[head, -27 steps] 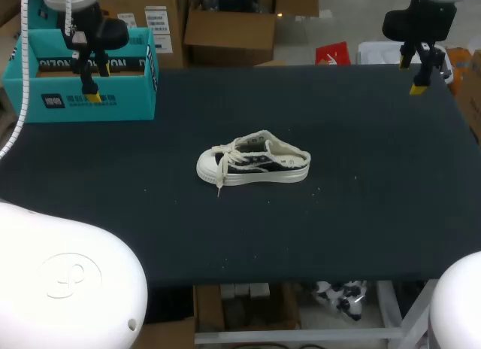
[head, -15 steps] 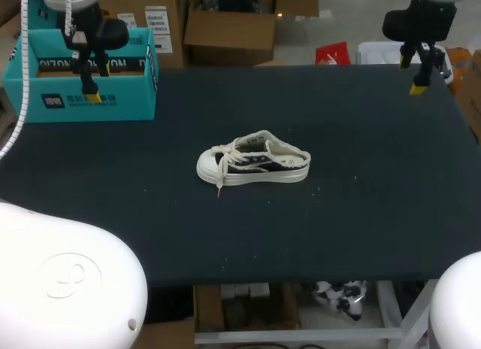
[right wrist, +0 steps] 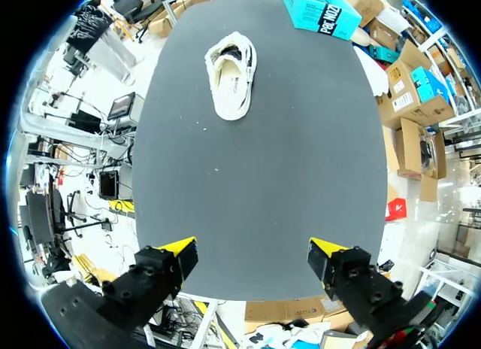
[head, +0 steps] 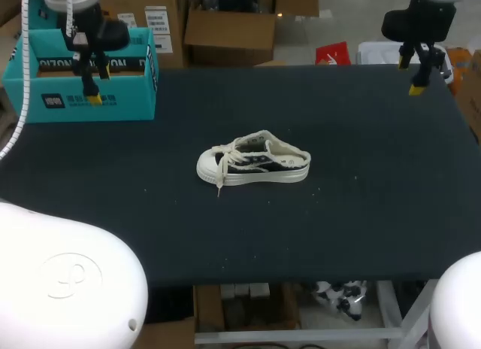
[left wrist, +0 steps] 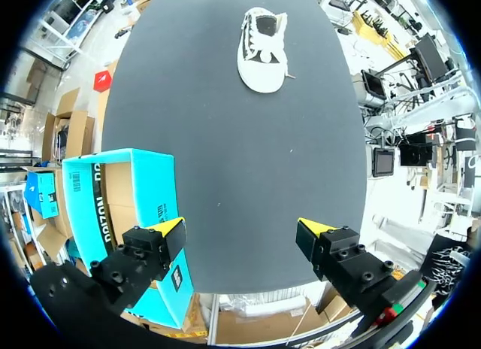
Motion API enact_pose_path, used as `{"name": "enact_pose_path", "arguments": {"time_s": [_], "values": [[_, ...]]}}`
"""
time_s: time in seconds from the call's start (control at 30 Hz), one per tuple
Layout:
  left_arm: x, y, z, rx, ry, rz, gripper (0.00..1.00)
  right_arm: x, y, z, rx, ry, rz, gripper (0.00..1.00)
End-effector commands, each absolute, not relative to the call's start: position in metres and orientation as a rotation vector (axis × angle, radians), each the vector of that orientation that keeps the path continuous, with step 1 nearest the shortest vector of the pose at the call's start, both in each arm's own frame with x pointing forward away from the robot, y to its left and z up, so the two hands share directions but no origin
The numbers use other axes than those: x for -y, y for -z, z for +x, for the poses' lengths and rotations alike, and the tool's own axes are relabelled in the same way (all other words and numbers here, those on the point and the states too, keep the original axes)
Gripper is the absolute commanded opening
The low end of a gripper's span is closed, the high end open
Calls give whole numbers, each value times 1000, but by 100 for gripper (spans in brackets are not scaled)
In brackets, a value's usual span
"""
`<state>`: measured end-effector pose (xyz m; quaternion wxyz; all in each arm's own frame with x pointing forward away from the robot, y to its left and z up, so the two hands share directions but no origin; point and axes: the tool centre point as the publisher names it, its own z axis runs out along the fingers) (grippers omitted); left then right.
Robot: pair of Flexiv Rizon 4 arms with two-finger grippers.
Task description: Open the shoe tongue, take the insole out of the shoe, put the insole back into the shoe, and pack the shoe into the shoebox
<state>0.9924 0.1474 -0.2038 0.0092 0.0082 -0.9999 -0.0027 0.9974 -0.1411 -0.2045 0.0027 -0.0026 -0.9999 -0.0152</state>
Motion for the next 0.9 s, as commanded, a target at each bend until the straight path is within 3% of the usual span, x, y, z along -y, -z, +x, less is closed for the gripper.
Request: {"name": "enact_pose_path", "arguments": {"time_s": [0.03,0.7,0.9], "values": [[-135,206,980,3118,52,131,100,136,216,991,3148,146,-37,100],[-75,242,939,2850,-122,1218,100,25,290,967,3020,657,-245,100],[-75,242,939,2870,-108,1241,100,17,294,966,2988,712,-311,100]]}}
